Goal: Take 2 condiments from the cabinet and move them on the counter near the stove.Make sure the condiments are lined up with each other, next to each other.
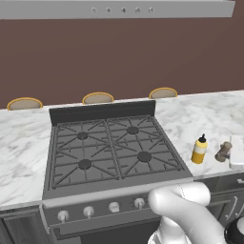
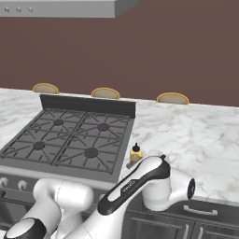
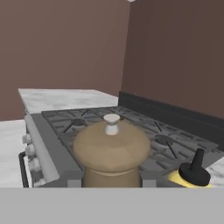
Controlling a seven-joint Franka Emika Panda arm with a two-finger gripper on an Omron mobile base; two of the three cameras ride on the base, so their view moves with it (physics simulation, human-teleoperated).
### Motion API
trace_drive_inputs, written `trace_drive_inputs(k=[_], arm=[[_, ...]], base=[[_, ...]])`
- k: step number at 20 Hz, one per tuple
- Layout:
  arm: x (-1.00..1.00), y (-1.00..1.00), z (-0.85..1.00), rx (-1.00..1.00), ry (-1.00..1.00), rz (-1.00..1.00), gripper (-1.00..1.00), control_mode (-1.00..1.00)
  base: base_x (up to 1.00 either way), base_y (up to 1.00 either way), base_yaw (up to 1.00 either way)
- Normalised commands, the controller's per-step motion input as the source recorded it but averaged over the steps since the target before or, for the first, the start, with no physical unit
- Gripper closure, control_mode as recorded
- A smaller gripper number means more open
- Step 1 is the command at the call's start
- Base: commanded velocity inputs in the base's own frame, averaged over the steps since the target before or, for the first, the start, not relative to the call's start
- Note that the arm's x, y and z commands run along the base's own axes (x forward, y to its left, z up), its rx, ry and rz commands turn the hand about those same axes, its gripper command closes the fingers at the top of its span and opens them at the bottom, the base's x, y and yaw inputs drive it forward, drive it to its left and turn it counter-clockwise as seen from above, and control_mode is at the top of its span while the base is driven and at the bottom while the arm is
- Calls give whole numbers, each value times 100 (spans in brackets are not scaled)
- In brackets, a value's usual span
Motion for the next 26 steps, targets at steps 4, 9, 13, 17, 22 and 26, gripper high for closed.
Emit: trace_drive_inputs(k=[4, 9, 13, 17, 22, 26], arm=[[25, 0, -10, 0, 12, 0, 100, -100], [17, 0, -17, 0, 7, 0, 100, -100], [13, 0, -21, 0, 1, 0, 100, -100], [13, 0, -22, 0, 0, 0, 100, -100], [9, -2, -16, 0, 0, 0, 100, -100], [12, -5, -14, 0, 0, 0, 100, -100]], base=[[0, 0, 0], [0, 0, 0], [0, 0, 0], [0, 0, 0], [0, 0, 0], [0, 0, 0]])
